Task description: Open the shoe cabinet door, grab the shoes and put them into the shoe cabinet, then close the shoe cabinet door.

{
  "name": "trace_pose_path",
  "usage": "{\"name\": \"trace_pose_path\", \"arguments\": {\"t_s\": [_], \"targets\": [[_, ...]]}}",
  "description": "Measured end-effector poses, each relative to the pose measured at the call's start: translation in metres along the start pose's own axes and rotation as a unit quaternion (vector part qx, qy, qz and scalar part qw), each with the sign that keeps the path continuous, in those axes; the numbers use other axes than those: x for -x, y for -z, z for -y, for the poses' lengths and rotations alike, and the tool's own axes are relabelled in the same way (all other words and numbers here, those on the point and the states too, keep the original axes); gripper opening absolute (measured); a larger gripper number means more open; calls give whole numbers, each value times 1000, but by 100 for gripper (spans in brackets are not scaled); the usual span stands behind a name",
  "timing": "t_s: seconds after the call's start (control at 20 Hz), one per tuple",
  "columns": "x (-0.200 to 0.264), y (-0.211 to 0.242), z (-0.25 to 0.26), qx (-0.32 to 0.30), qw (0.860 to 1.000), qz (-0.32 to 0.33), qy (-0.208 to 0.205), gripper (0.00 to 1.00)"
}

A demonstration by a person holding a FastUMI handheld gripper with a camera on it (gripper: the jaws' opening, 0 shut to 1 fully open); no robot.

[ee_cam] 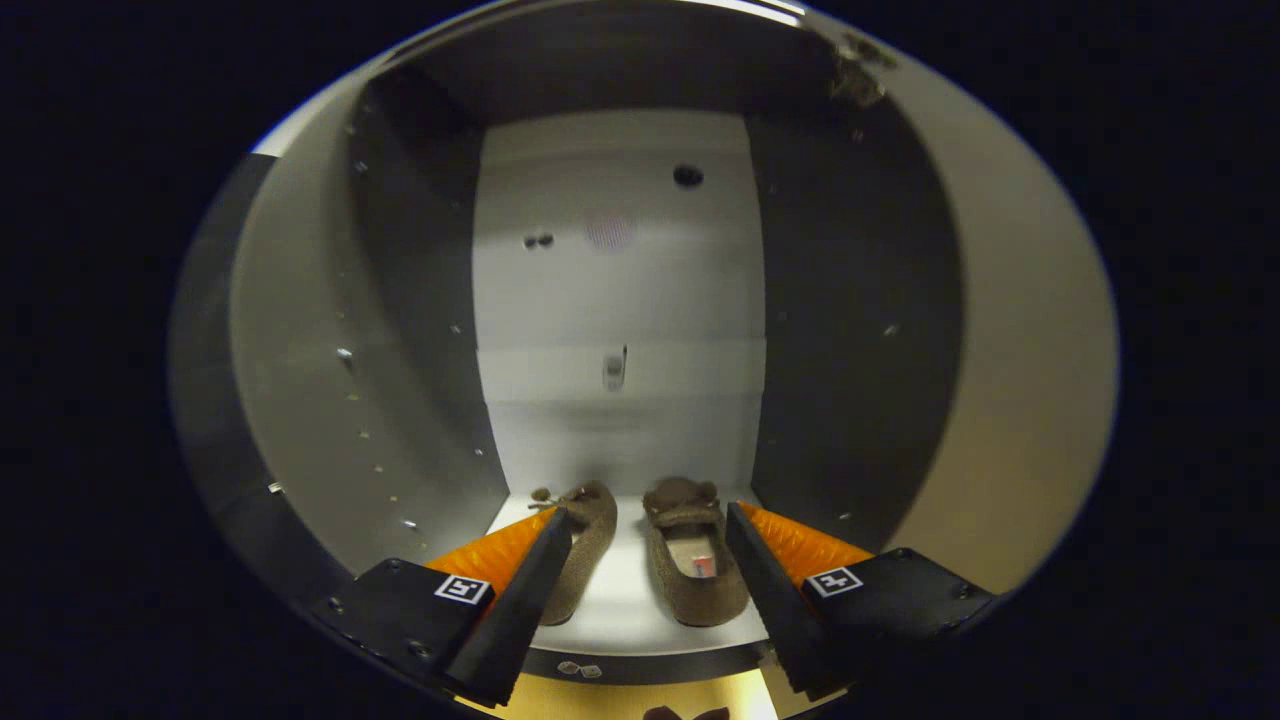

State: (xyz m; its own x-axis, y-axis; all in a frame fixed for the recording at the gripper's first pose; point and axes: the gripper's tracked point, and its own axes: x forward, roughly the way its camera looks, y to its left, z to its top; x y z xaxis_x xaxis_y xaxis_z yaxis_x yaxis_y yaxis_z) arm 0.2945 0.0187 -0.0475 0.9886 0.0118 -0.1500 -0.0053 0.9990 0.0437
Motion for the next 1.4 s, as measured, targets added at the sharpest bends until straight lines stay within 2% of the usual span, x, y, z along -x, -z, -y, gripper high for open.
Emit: {"name": "trace_pose_path", "arguments": {"t_s": [0.2, 0.45, 0.75, 0.95, 1.2, 1.4], "targets": [[79, -31, 2, 25, 998, 56, 10, 99], [180, -13, 2, 39, 998, 57, 4, 98], [278, -14, 25, 48, 993, 107, 16, 98], [321, -6, 50, 34, 994, 105, 21, 98], [348, -5, 98, 20, 993, 102, 59, 98], [372, -2, 120, 4, 994, 93, 57, 98]]}}
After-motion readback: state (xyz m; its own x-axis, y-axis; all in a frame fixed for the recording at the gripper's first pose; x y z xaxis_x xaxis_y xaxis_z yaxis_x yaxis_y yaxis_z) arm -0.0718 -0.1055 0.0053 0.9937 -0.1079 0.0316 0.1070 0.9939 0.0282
